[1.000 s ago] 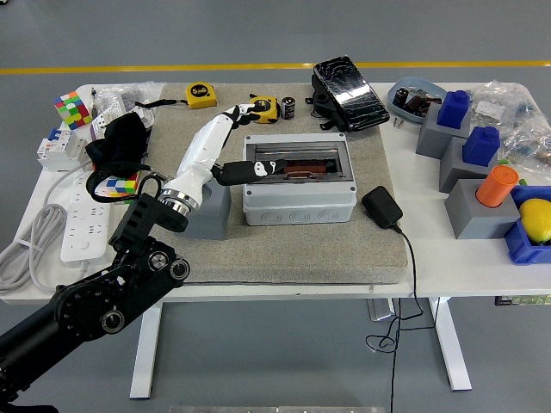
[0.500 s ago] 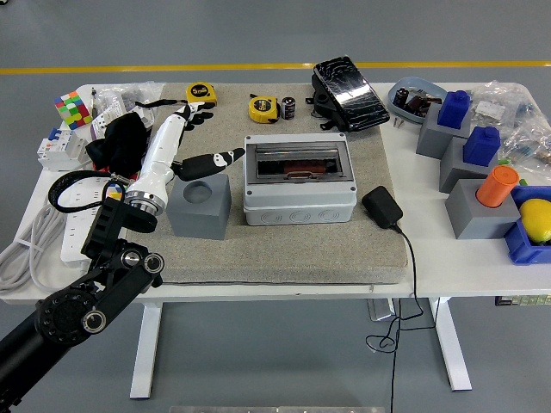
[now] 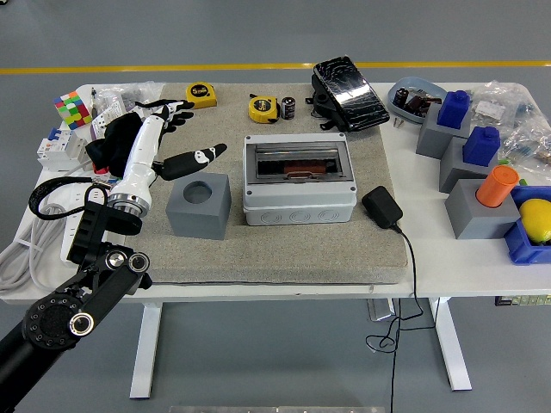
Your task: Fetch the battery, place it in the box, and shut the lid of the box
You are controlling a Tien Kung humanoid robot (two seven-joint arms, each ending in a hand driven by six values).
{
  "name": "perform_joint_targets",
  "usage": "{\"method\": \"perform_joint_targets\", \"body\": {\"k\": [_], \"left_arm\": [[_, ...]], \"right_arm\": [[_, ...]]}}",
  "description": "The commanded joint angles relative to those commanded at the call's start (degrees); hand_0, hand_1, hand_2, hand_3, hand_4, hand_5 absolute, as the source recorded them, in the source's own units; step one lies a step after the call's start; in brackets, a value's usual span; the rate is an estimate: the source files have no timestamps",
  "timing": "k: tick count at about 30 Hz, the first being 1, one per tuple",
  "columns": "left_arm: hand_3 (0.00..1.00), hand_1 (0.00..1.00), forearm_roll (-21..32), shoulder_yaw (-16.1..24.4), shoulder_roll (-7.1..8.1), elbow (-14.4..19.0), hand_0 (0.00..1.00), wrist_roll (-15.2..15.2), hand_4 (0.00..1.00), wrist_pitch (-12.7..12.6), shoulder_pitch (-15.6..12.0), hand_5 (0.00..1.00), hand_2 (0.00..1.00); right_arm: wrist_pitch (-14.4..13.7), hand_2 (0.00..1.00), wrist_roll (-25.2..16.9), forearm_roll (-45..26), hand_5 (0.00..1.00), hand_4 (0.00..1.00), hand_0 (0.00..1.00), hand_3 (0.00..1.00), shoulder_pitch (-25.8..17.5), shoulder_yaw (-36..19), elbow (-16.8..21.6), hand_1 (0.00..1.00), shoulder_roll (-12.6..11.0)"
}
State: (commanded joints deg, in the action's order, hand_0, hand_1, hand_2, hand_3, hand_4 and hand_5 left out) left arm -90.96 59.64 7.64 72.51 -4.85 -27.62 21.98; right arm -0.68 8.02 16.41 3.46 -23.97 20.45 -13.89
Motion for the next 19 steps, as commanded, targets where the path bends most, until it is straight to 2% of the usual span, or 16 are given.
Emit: {"method": "perform_joint_targets", "body": {"k": [19], "left_arm": [[0.799, 0.772, 2.2, 3.1, 0.32, 0.1, 0.771, 0.8, 0.998, 0.3, -1.4, 0.304, 0.764]], "right_arm": [[-0.1, 0.718, 0.0, 0.1, 0.703, 0.998, 0.702, 0.703, 0.1, -0.6, 0.0, 0.726, 0.3]]}}
